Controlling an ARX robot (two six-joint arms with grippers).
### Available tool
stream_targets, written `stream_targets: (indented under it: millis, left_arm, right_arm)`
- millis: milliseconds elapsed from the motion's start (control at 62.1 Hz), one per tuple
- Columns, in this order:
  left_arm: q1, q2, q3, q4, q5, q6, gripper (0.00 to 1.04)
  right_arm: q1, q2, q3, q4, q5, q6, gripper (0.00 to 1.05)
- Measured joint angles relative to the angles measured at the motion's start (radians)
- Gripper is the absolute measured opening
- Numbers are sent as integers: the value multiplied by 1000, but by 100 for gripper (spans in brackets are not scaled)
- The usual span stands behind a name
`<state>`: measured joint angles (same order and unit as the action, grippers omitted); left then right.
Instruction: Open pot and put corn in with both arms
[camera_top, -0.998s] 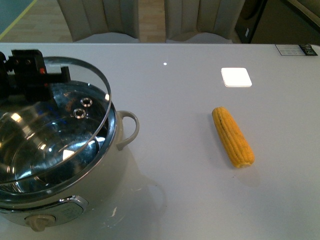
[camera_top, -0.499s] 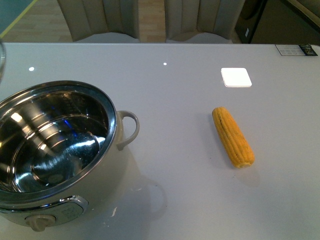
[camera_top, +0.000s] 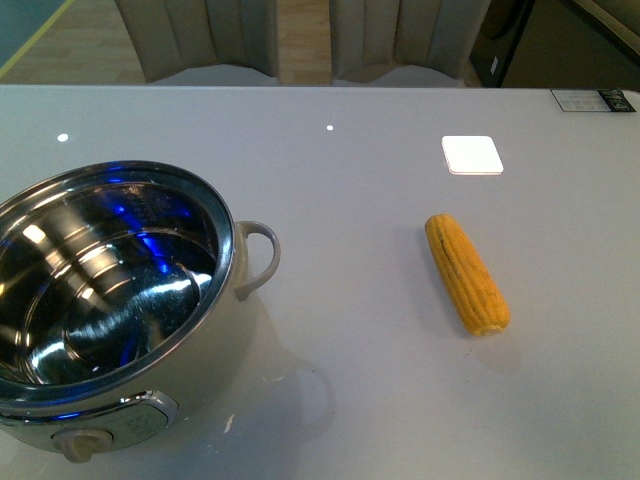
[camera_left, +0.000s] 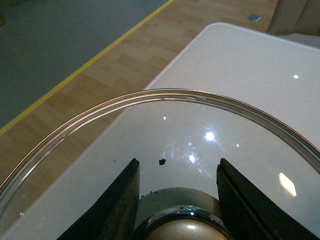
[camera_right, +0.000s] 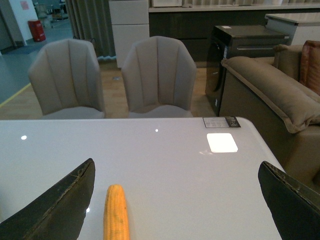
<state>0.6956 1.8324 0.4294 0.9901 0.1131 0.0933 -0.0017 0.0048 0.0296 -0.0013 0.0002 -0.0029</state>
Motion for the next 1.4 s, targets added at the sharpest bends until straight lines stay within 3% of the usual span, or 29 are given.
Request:
stream_targets:
  millis: [402, 998, 1400]
  left_arm:
    - [-10, 366, 94, 188, -36, -5, 41]
    - [-49, 689, 359, 272, -15, -2, 41]
    - [-49, 790, 415, 355, 5, 39, 41]
  right_arm:
    - [0, 0, 0, 0, 0, 0, 96]
    - [0, 0, 0, 0, 0, 0, 96]
    - [0, 0, 0, 0, 0, 0, 96]
